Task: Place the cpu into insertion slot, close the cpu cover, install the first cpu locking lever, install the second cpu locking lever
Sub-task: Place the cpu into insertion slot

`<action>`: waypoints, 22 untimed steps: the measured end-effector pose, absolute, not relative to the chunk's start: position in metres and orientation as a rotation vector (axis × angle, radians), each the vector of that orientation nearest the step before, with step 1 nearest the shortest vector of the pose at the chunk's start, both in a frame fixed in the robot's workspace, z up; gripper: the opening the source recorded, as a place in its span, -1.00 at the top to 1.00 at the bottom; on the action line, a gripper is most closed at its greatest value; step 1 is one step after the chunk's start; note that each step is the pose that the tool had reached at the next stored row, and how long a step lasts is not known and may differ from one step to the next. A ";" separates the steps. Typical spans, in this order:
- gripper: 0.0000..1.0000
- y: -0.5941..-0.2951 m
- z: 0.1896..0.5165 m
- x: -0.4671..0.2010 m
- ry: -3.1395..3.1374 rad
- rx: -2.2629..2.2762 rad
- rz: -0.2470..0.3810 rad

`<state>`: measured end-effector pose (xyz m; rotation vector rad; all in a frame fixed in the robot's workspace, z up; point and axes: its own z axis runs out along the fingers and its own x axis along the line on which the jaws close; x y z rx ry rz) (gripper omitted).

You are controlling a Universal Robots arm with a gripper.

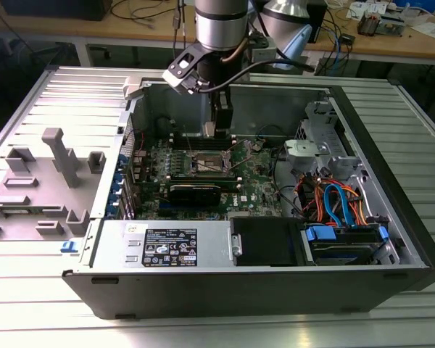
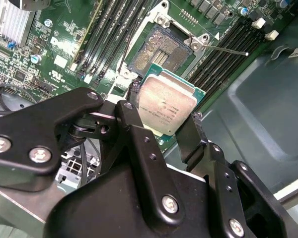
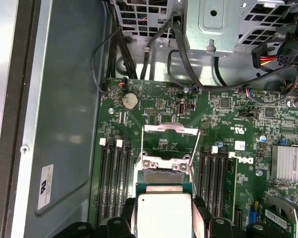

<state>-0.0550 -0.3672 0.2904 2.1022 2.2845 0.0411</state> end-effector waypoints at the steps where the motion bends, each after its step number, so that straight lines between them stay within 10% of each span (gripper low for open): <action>1: -0.08 -0.367 0.290 -0.055 2.284 2.103 0.041; 22: -0.08 -0.367 0.284 -0.056 2.271 2.116 0.041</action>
